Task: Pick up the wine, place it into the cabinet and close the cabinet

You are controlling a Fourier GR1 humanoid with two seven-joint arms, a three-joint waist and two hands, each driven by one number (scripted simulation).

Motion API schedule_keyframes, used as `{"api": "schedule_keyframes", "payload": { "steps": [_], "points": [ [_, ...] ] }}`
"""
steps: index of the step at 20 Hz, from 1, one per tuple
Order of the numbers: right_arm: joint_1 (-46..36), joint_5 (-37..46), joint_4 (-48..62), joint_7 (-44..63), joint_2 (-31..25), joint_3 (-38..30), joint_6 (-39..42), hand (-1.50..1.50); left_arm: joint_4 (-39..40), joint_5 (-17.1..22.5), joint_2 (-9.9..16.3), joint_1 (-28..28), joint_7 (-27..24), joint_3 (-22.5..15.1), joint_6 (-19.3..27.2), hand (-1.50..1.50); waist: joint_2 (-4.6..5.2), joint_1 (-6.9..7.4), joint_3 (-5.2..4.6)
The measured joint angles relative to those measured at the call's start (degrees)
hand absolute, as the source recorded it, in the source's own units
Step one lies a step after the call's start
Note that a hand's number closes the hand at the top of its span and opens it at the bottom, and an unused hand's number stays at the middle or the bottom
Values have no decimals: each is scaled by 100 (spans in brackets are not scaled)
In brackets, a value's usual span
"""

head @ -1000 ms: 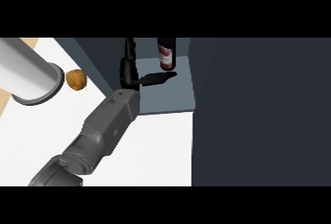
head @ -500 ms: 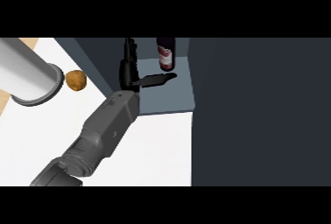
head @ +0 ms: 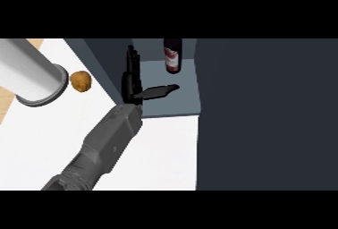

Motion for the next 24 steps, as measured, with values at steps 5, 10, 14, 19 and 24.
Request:
{"api": "schedule_keyframes", "payload": {
  "steps": [5, 10, 14, 19, 24],
  "points": [
    [-74, 23, -3, 58, -32, -65, -90, -150, -1037, 592, 1, 661, 168, -939, 557, -150, -22, 90, -1],
    [4, 28, -5, -13, -107, -261, -19, -150, -2183, 904, 4, 1463, 110, -1909, 1221, -150, -32, 186, 0],
    [44, 36, -41, 54, -135, -304, -66, -150, -3022, 884, 6, 1861, 270, -2412, 1799, -150, -40, 257, 1],
    [66, 57, -77, 88, -163, -317, -119, -150, -4118, 561, 73, 2410, 484, -2896, 2412, -150, -50, 315, 2],
    [137, 60, -61, -8, -203, -451, -27, -150, -5229, 228, 103, 2987, 728, -3333, 2883, -150, -45, 337, 4]
  ]
}}
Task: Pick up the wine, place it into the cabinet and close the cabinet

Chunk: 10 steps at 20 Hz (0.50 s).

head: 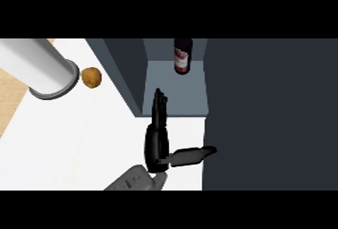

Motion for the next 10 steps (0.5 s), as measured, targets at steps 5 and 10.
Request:
{"api": "schedule_keyframes", "payload": {
  "steps": [5, 10],
  "points": [
    [11, 26, -22, 32, 51, 91, -84, -150, -928, -429, 166, 722, 128, -272, 353, -150, 2, 12, 0],
    [55, 4, -18, 2, -42, -91, 52, -150, -1798, -838, 366, 1289, 353, -537, 730, -150, 2, 8, 0]
  ]
}}
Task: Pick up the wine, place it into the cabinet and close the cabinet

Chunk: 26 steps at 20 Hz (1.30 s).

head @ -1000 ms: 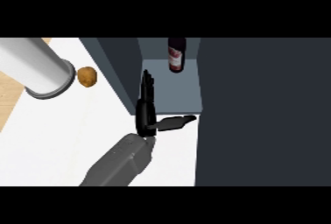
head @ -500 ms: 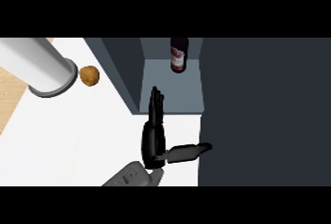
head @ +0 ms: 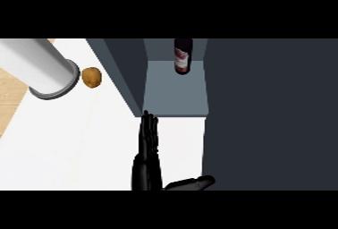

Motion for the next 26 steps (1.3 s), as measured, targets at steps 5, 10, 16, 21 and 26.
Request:
{"api": "schedule_keyframes", "payload": {
  "steps": [5, 10, 16, 21, 26],
  "points": [
    [59, -27, -6, 22, 3, 30, 104, -150, -915, -349, 366, 578, 98, -311, 143, -150, 0, -4, -1],
    [157, -83, 13, 127, 30, 246, 309, 150, -1580, -498, 859, 893, 247, -445, 45, -150, 1, -10, 0],
    [172, -163, 14, 264, -90, 384, 604, 150, -2233, -493, 1599, 1408, 185, -447, -392, -150, 2, -11, -2],
    [381, -204, 13, 201, -48, 621, 818, 150, -2750, -367, 2197, 1818, 135, -175, -764, -150, 2, -12, -4],
    [725, -289, 20, 451, 138, 1091, 799, 150, -3198, -223, 2709, 2205, 84, 175, -989, -150, -4, -7, -5]
  ]
}}
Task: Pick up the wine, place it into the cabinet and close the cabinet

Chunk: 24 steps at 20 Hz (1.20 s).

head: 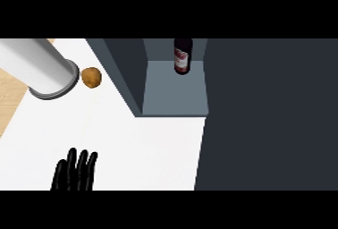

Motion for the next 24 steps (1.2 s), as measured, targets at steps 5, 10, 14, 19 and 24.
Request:
{"api": "schedule_keyframes", "payload": {
  "steps": [5, 10, 14, 19, 24],
  "points": [
    [389, -75, -13, 84, 104, 473, 94, 150, -300, 230, 357, 495, -252, 458, -348, -150, -5, 9, -2],
    [370, -62, -36, 131, 167, 1344, 233, 150, -530, 544, 683, 914, -374, 976, -700, -150, -19, 27, -6],
    [323, 4, -52, 229, 327, 2041, 81, 150, -548, 894, 928, 1231, -470, 1502, -1127, -150, -27, 22, -11],
    [335, 154, -42, 251, 461, 2552, -201, 150, -666, 1293, 1327, 1605, -453, 2195, -1605, -150, -38, 13, -11],
    [123, 774, -54, 344, 717, 3289, -806, 150, -619, 1554, 1499, 1841, -439, 2659, -2012, -150, -42, 5, -13]
  ]
}}
